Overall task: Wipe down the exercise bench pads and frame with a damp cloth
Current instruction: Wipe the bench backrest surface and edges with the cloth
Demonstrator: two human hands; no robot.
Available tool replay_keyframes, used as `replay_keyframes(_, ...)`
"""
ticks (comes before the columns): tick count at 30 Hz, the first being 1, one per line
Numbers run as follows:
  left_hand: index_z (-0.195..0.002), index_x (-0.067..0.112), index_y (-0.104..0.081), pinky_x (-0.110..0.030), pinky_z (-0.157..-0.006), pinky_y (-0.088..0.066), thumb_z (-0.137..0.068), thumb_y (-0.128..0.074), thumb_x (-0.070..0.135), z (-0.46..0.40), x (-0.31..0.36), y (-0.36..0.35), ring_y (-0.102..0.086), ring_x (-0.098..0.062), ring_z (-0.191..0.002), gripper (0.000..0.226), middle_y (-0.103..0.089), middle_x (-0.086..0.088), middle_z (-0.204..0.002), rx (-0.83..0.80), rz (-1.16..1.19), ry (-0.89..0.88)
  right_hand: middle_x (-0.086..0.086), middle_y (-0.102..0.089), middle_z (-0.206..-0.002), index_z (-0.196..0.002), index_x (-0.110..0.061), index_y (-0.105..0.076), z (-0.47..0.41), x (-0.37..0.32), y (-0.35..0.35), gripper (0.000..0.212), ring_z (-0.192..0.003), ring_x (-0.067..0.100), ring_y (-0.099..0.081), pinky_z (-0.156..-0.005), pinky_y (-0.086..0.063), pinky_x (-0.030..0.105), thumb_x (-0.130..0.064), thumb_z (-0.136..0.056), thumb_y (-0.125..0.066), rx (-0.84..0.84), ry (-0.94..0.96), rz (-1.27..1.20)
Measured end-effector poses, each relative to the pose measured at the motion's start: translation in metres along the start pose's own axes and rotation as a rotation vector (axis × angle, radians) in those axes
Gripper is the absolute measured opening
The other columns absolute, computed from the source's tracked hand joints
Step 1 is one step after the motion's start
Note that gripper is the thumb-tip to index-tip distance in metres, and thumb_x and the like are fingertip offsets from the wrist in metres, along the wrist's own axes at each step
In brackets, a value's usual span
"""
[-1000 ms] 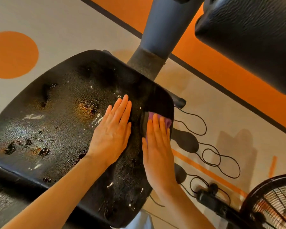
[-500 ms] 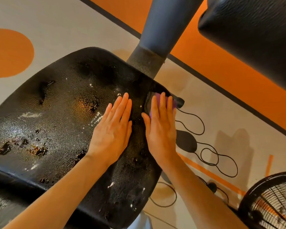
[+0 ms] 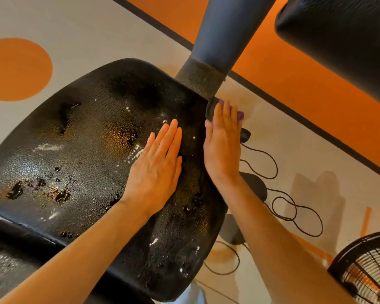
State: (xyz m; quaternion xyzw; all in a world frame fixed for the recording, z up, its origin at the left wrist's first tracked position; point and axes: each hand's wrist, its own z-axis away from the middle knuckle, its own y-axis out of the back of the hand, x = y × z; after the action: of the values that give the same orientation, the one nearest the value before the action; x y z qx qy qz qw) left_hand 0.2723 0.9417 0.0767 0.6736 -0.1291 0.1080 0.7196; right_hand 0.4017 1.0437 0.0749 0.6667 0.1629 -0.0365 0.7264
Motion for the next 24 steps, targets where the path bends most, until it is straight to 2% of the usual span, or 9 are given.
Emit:
replay_keyframes(4,-0.158,0.013,-0.017,-0.032,-0.125,0.000,-0.104,-0.023,0.039,0.005,-0.011,0.015,-0.004,-0.016,-0.155,0.060,-0.009,-0.003,-0.167,-0.003,0.112,-0.013,0.013,-0.025,-0.157,-0.149,-0.006,-0.027,0.089,0.006,0.006,0.052,-0.148,0.025,-0.014,-0.120,-0.021,0.044,-0.027,-0.102,-0.033,-0.015,0.120,-0.033)
replay_keyframes(7,-0.158,0.012,-0.020,-0.027,-0.125,0.004,-0.105,-0.027,0.037,0.011,-0.032,0.028,-0.007,-0.017,-0.155,0.059,-0.013,-0.003,-0.167,0.032,0.115,0.016,0.015,-0.022,-0.157,-0.150,-0.010,-0.025,0.035,0.005,0.004,0.057,-0.147,0.033,-0.014,-0.119,-0.019,0.049,-0.040,-0.102,-0.024,-0.028,0.102,0.061)
replay_keyframes(10,-0.157,0.011,-0.022,-0.032,-0.126,0.001,-0.105,-0.025,0.040,0.020,-0.058,0.033,-0.009,-0.019,-0.154,0.060,-0.014,-0.004,-0.166,0.034,0.075,0.069,0.013,-0.019,-0.159,-0.151,-0.014,-0.024,-0.015,-0.003,-0.001,0.057,-0.147,0.036,-0.012,-0.120,-0.012,0.050,-0.043,-0.102,-0.027,-0.021,0.019,0.057)
replay_keyframes(13,-0.158,0.013,-0.020,-0.037,-0.126,-0.001,-0.105,-0.022,0.044,0.030,-0.077,0.033,-0.006,-0.018,-0.155,0.061,-0.011,-0.002,-0.167,0.008,0.043,0.113,0.011,-0.019,-0.159,-0.150,-0.013,-0.028,0.044,-0.005,-0.003,0.050,-0.149,0.029,-0.008,-0.121,-0.014,0.049,-0.034,-0.104,-0.030,-0.001,0.100,-0.034)
replay_keyframes(15,-0.158,0.014,-0.020,-0.036,-0.126,-0.001,-0.105,-0.021,0.043,0.036,-0.082,0.034,-0.006,-0.017,-0.155,0.060,-0.011,-0.002,-0.167,0.009,0.022,0.123,0.009,-0.022,-0.158,-0.149,-0.016,-0.030,0.083,-0.002,0.002,0.051,-0.149,0.027,-0.010,-0.120,-0.019,0.048,-0.036,-0.103,-0.030,-0.025,0.179,0.003)
replay_keyframes(17,-0.158,0.014,-0.020,-0.035,-0.127,-0.001,-0.106,-0.020,0.042,0.037,-0.082,0.034,-0.006,-0.016,-0.155,0.059,-0.012,-0.001,-0.167,0.017,0.020,0.122,0.007,-0.020,-0.159,-0.150,-0.023,-0.027,0.058,-0.001,0.005,0.053,-0.148,0.031,-0.011,-0.120,-0.016,0.050,-0.044,-0.102,-0.024,-0.060,0.199,0.067)
replay_keyframes(20,-0.158,0.014,-0.022,-0.035,-0.127,-0.002,-0.106,-0.021,0.038,0.035,-0.081,0.031,-0.009,-0.017,-0.155,0.057,-0.014,-0.001,-0.166,0.043,0.024,0.124,0.007,-0.019,-0.159,-0.150,-0.024,-0.028,-0.010,-0.012,0.006,0.052,-0.148,0.034,-0.011,-0.119,-0.009,0.050,-0.044,-0.103,-0.019,-0.090,0.084,0.045)
replay_keyframes(24,-0.157,0.014,-0.023,-0.033,-0.127,-0.003,-0.106,-0.022,0.036,0.037,-0.080,0.030,-0.010,-0.016,-0.154,0.056,-0.016,-0.001,-0.166,0.062,0.021,0.131,0.007,-0.021,-0.159,-0.150,-0.020,-0.027,0.023,-0.012,0.001,0.055,-0.148,0.030,-0.010,-0.120,-0.011,0.052,-0.045,-0.102,-0.017,-0.015,0.111,0.044)
